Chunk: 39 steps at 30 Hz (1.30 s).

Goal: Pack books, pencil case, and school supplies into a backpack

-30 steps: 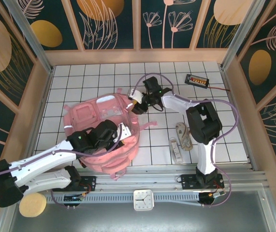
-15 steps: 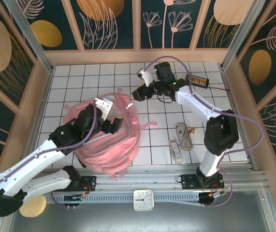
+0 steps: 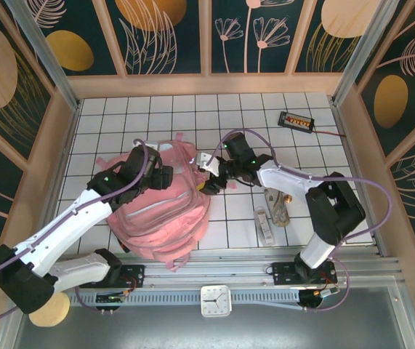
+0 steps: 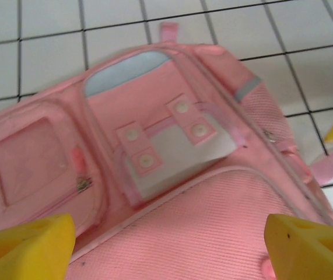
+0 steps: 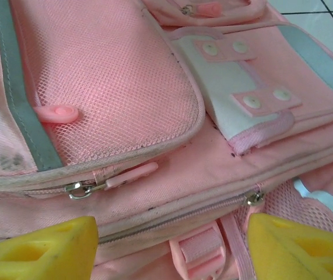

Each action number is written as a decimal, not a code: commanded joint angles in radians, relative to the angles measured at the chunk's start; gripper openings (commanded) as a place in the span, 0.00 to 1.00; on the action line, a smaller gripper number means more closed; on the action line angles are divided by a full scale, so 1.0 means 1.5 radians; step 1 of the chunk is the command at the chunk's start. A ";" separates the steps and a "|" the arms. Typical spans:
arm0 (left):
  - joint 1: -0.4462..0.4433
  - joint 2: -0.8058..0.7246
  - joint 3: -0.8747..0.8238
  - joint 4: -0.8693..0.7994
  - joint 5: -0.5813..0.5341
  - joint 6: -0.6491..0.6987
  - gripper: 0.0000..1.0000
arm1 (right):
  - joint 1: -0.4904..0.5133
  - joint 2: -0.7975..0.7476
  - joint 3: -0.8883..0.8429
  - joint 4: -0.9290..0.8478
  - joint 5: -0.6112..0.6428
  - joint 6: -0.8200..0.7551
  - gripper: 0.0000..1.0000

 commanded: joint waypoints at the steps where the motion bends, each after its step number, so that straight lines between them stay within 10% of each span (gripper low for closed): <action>1: 0.045 -0.003 0.019 -0.057 0.006 -0.072 0.82 | 0.009 0.013 0.019 0.046 -0.030 -0.049 0.70; 22: 0.193 -0.156 -0.167 -0.204 0.195 -0.360 0.99 | 0.072 0.037 0.014 0.039 -0.016 0.006 0.69; 32: 0.196 -0.229 -0.296 -0.075 0.266 -0.439 0.98 | 0.075 0.024 0.000 0.042 -0.016 0.021 0.68; 34: 0.196 -0.223 -0.304 -0.033 0.277 -0.437 0.86 | 0.074 0.024 -0.001 0.044 -0.018 0.026 0.67; 39: 0.196 -0.174 -0.300 0.058 0.307 -0.426 0.06 | 0.077 0.016 -0.010 0.048 -0.019 0.035 0.67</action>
